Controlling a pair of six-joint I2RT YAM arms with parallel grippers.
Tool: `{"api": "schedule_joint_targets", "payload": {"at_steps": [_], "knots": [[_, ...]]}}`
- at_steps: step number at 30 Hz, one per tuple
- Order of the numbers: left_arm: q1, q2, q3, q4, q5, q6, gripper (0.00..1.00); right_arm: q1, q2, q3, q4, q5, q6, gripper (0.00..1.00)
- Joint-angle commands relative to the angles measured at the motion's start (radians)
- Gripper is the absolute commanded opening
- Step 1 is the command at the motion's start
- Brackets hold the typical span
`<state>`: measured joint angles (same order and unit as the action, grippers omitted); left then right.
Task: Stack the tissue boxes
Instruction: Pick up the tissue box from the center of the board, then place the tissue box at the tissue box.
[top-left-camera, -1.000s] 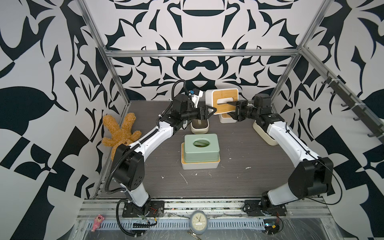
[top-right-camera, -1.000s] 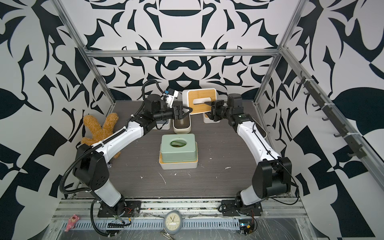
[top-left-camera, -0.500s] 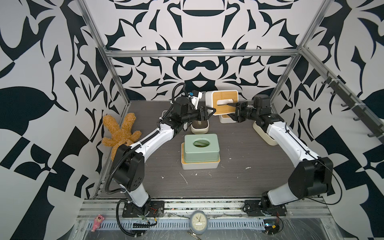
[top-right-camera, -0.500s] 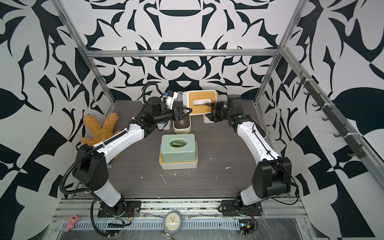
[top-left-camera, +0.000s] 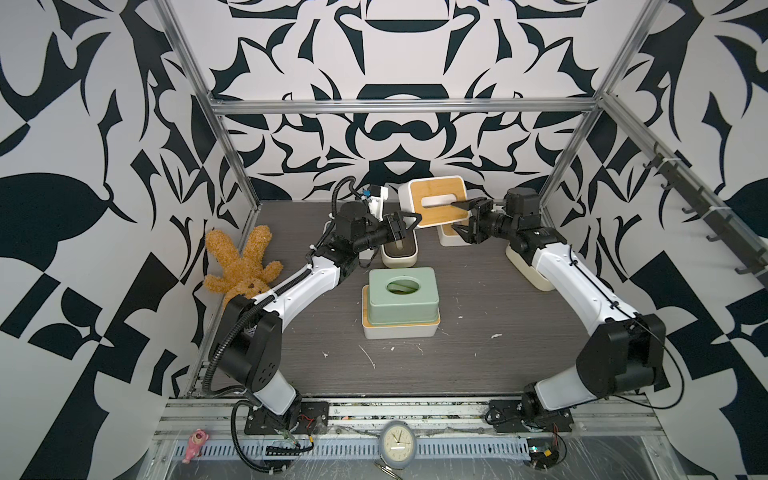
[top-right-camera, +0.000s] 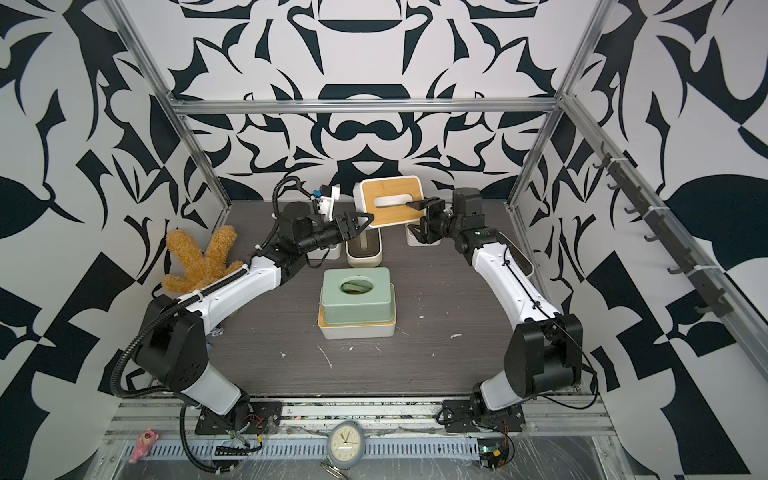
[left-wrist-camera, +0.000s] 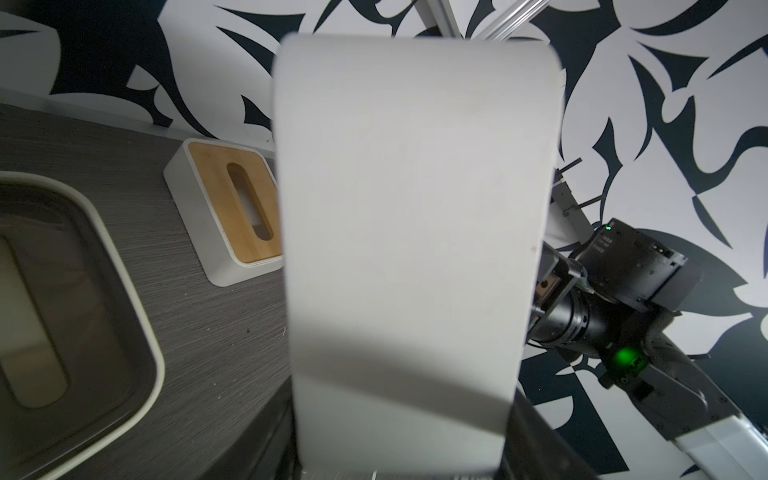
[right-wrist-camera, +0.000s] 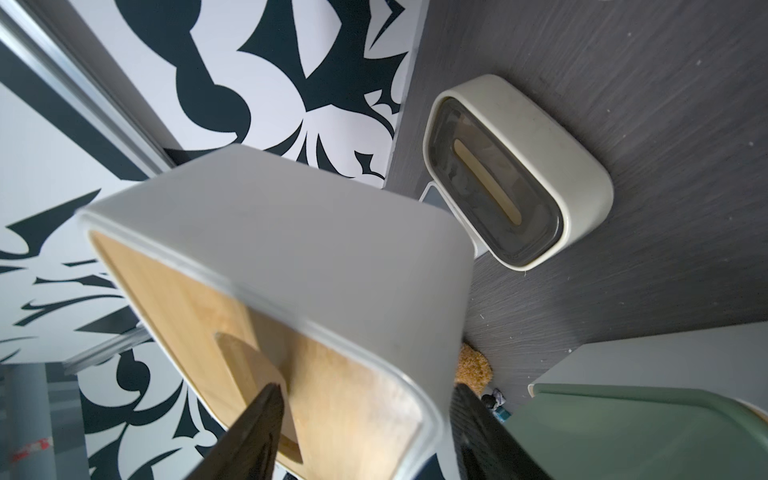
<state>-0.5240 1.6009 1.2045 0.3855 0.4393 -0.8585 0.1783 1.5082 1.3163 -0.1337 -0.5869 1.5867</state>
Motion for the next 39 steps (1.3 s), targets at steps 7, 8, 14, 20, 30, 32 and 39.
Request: {"api": "schedule_joint_targets", "payload": {"at_steps": [7,8,14,20,30,32,39], "knots": [[0.082,-0.144,0.046,0.003,-0.046,-0.064,0.27,-0.002,-0.057,0.072,0.092,-0.024,-0.153,0.97],[0.095,-0.159,0.051,-0.018,-0.045,-0.063,0.27,-0.002,-0.062,0.078,0.086,-0.022,-0.180,0.98],[0.158,-0.293,0.078,-0.203,-0.023,0.002,0.27,0.007,-0.103,0.145,-0.056,0.025,-0.387,0.99],[0.206,-0.472,0.108,-0.460,0.004,0.094,0.27,0.006,-0.168,0.156,-0.101,0.083,-0.624,0.99],[0.350,-0.545,0.158,-0.702,0.349,0.059,0.28,0.003,-0.260,0.065,-0.024,0.193,-0.817,0.99],[0.399,-0.558,0.119,-0.644,0.467,-0.015,0.28,0.002,-0.271,0.049,-0.013,0.189,-0.853,0.99],[0.418,-0.566,-0.028,-0.520,0.688,-0.181,0.28,0.001,-0.378,-0.125,0.126,0.255,-0.868,0.99]]}}
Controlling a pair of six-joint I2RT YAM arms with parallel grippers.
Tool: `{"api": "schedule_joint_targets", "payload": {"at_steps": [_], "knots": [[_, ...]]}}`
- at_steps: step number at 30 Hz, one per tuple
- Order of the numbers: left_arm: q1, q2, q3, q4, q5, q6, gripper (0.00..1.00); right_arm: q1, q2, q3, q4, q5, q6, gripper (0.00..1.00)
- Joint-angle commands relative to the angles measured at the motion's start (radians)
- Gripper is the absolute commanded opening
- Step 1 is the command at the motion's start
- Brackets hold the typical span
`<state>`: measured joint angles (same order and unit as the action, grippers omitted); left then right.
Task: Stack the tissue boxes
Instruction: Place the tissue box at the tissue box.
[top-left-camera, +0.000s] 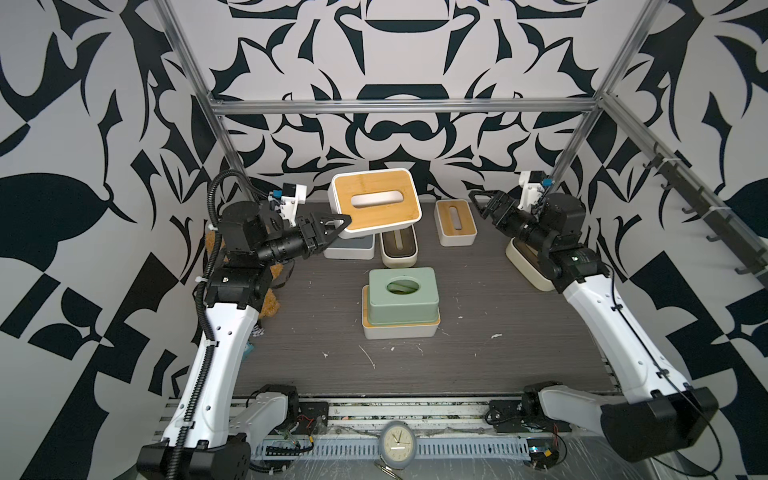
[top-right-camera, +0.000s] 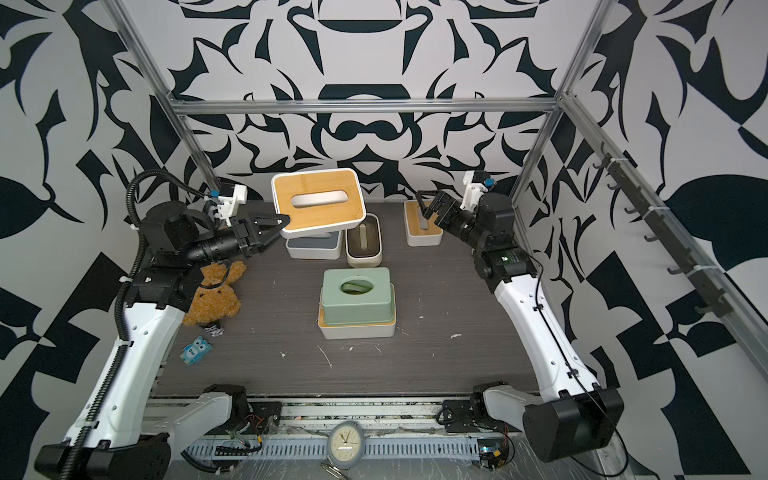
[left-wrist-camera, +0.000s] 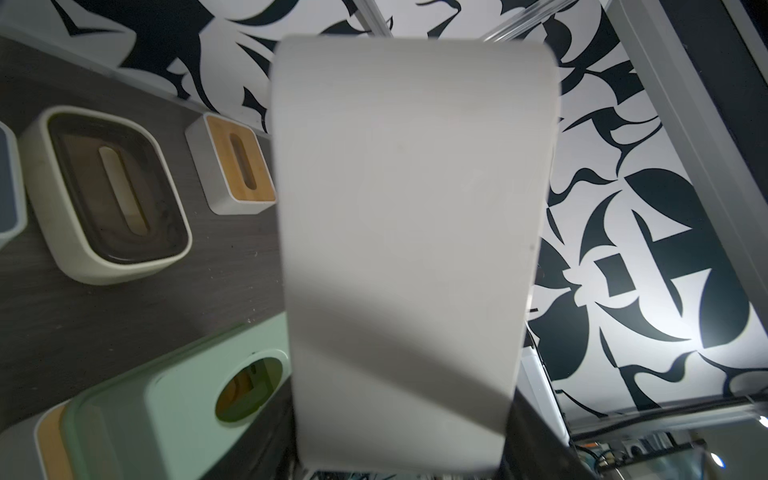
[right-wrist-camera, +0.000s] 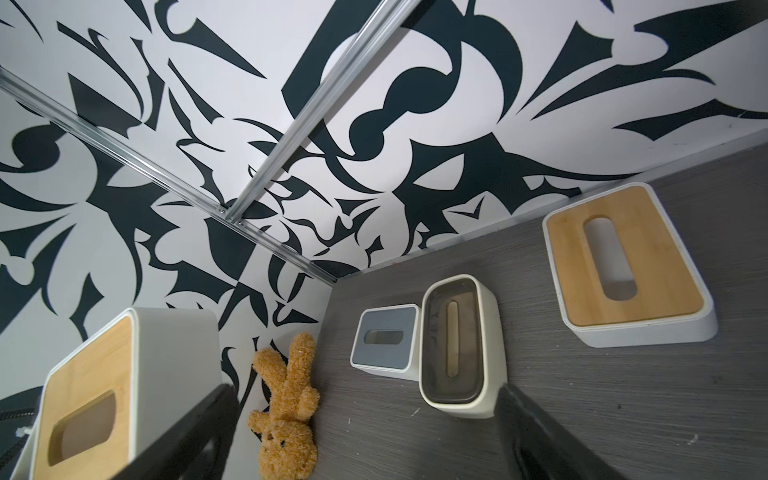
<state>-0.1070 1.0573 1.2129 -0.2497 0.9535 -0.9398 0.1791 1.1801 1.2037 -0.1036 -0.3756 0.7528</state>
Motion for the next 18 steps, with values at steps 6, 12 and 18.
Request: {"api": "schedule_joint_targets", "payload": {"at_steps": [6,12,18], "knots": [[-0.004,-0.050,-0.149,0.246,0.264,-0.229,0.29,0.000,-0.037,0.024,-0.026,-0.022,-0.078,0.99],[-0.031,-0.042,-0.210,0.162,0.242,-0.185,0.29,0.000,-0.061,-0.018,-0.019,-0.047,-0.076,0.99],[-0.095,-0.012,-0.245,0.024,0.172,-0.129,0.29,0.000,-0.076,-0.052,-0.018,-0.076,-0.067,0.99]]}}
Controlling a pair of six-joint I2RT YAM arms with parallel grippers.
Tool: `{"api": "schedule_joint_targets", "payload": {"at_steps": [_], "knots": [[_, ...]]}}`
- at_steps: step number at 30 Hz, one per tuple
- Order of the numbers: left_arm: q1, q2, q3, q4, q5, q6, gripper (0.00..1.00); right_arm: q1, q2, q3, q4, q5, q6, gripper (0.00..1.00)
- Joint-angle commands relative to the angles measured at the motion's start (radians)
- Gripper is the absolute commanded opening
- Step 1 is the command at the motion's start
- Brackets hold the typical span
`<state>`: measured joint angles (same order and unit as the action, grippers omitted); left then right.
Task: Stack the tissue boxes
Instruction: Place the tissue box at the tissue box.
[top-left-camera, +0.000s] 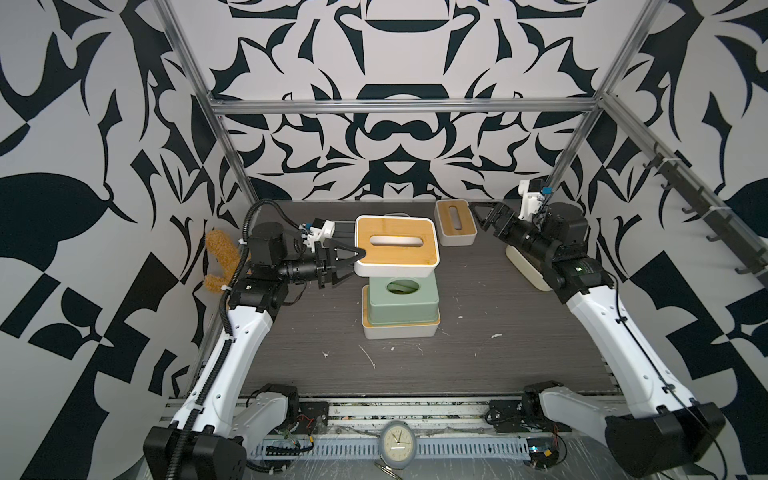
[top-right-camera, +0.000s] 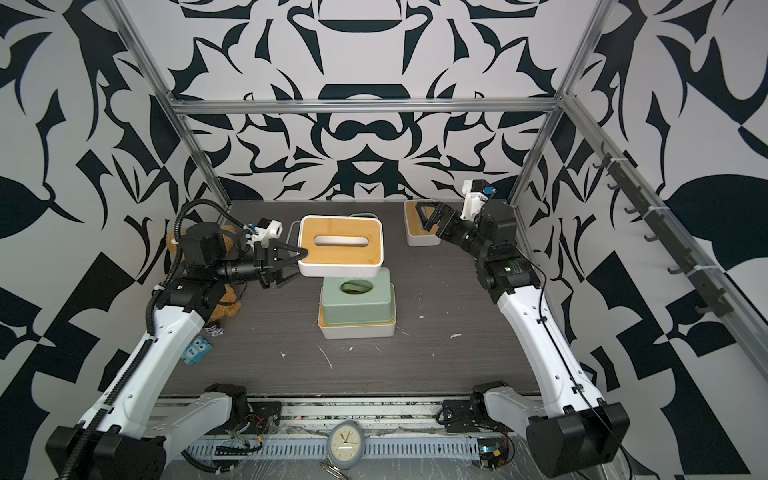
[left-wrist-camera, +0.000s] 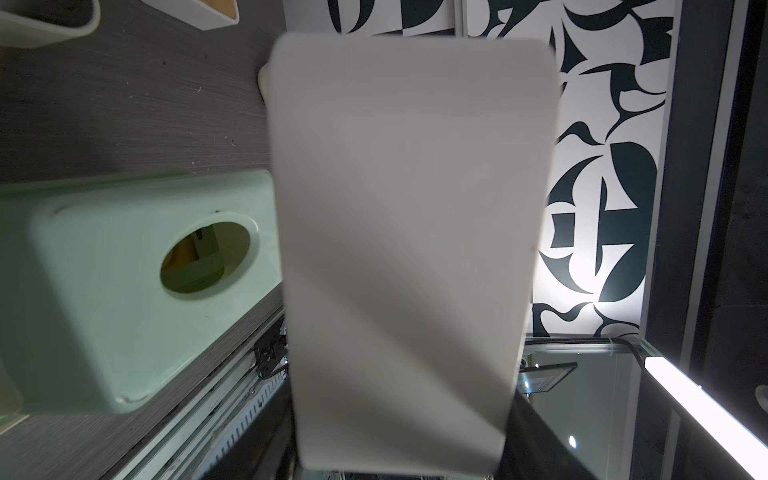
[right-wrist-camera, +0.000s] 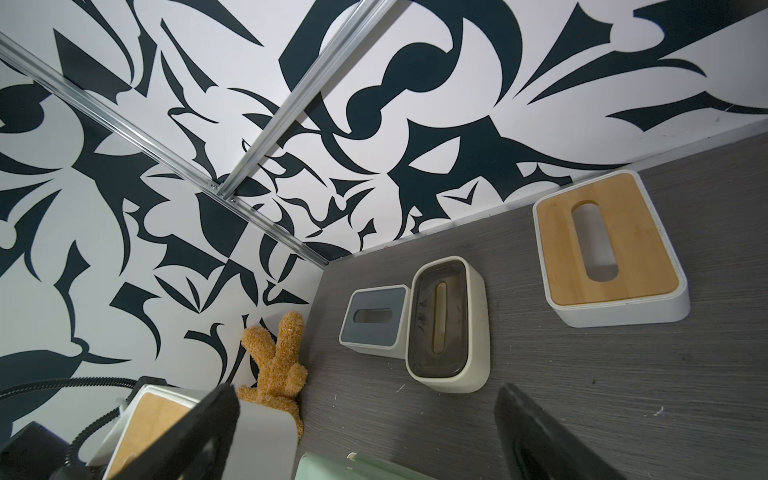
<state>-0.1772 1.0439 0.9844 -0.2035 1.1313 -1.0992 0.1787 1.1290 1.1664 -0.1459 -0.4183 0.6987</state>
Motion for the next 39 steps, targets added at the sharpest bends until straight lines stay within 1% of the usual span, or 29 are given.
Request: {"api": "schedule_joint_targets", "payload": {"at_steps": [1,7,14,25,35,39], "knots": [[-0.036,0.005,-0.021,-0.022,-0.015,0.029,0.29,0.002,-0.027,-0.022,0.026,-0.038,-0.012,0.99],[-0.077,0.038,-0.025,-0.020,-0.035,0.016,0.29,0.005,-0.036,-0.060,0.028,-0.062,0.000,0.99],[-0.081,0.064,-0.079,-0.020,-0.073,-0.023,0.29,0.012,-0.049,-0.103,0.048,-0.077,0.017,0.99],[-0.109,0.067,-0.119,0.016,-0.079,-0.041,0.30,0.021,-0.035,-0.132,0.062,-0.103,0.030,0.99],[-0.122,0.039,-0.159,0.039,-0.091,-0.054,0.38,0.038,-0.025,-0.165,0.094,-0.116,0.059,0.99],[-0.122,0.019,-0.178,0.044,-0.101,-0.054,0.43,0.054,-0.024,-0.175,0.106,-0.116,0.070,0.99]]}}
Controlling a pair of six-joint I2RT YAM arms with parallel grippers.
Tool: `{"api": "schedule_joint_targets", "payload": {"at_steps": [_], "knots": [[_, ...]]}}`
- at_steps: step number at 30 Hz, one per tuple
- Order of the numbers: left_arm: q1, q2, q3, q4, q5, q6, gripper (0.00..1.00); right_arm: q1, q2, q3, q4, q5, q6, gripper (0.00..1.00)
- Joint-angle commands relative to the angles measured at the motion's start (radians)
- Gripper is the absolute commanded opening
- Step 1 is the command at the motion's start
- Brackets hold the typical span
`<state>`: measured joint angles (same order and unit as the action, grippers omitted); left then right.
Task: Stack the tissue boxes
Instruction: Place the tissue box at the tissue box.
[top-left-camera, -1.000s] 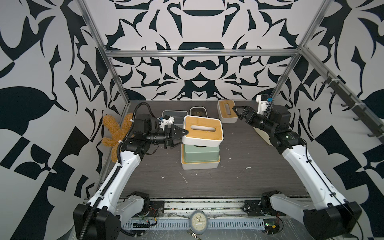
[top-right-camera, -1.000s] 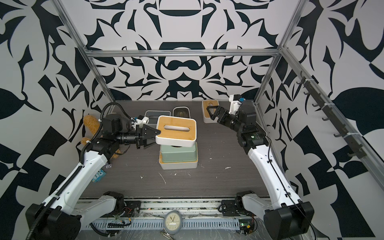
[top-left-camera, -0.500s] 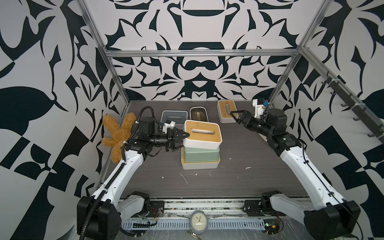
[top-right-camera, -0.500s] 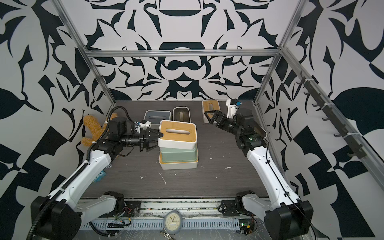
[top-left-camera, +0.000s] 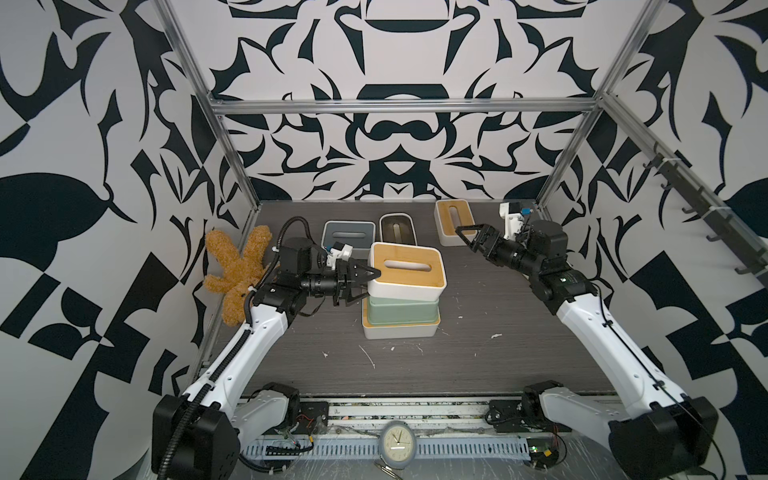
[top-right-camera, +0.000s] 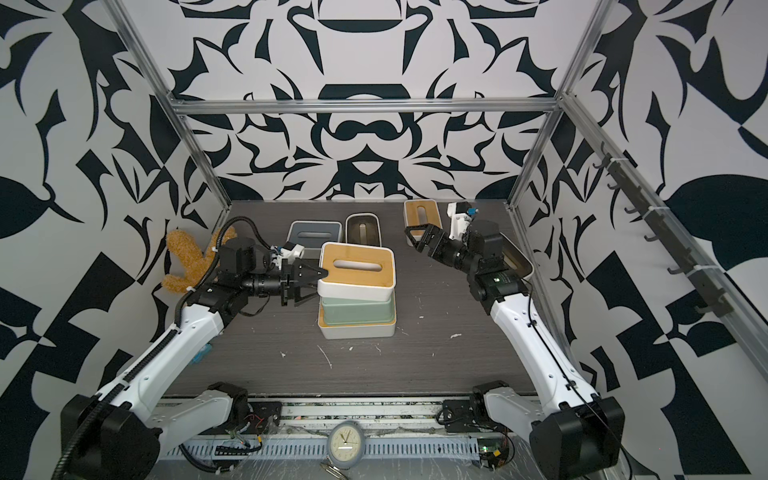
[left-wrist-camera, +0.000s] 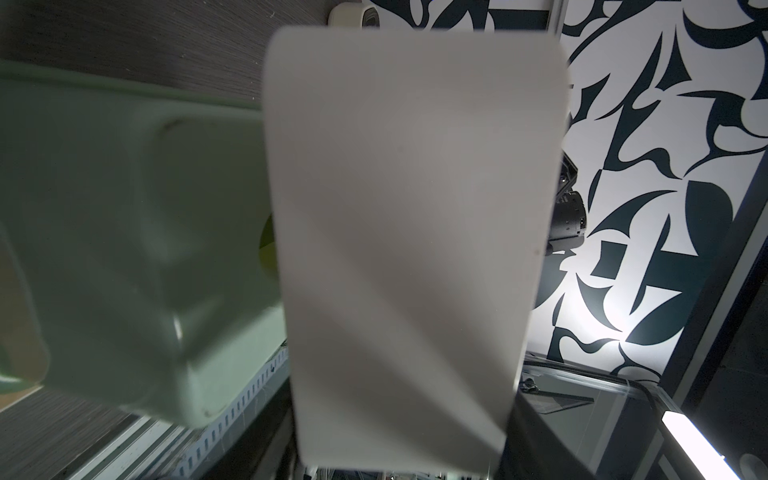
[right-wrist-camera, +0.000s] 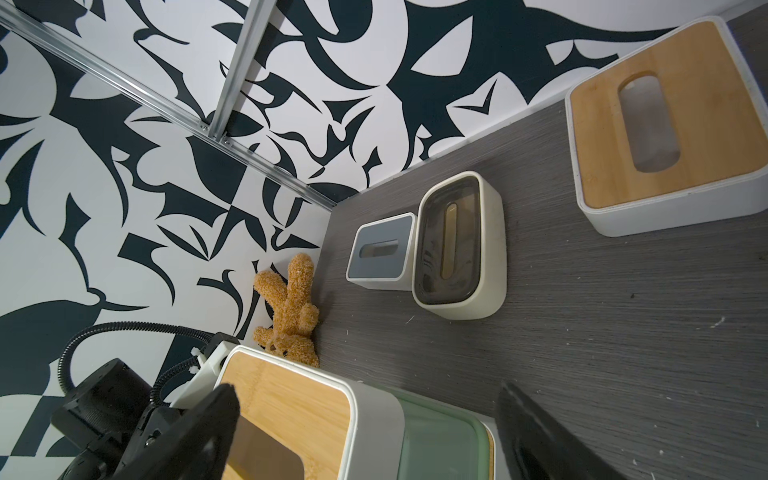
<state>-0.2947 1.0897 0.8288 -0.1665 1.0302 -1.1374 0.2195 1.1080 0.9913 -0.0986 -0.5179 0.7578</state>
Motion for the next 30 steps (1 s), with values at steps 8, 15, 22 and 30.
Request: {"api": "schedule_joint_targets", "payload": {"at_steps": [8,15,22,30], "knots": [[-0.004,-0.051,-0.057,0.007,-0.025,-0.022,0.60,0.046,-0.004,-0.010,0.073,-0.021,0.031,0.99],[-0.004,-0.064,-0.088,0.013,-0.043,-0.024,0.70,0.059,-0.007,-0.021,0.075,-0.019,0.035,0.99],[-0.005,-0.067,-0.100,0.014,-0.053,-0.017,0.80,0.072,-0.008,-0.028,0.082,-0.015,0.038,0.99],[-0.009,-0.054,-0.067,-0.064,-0.077,0.052,0.87,0.080,-0.015,-0.043,0.085,-0.007,0.039,0.99]]}}
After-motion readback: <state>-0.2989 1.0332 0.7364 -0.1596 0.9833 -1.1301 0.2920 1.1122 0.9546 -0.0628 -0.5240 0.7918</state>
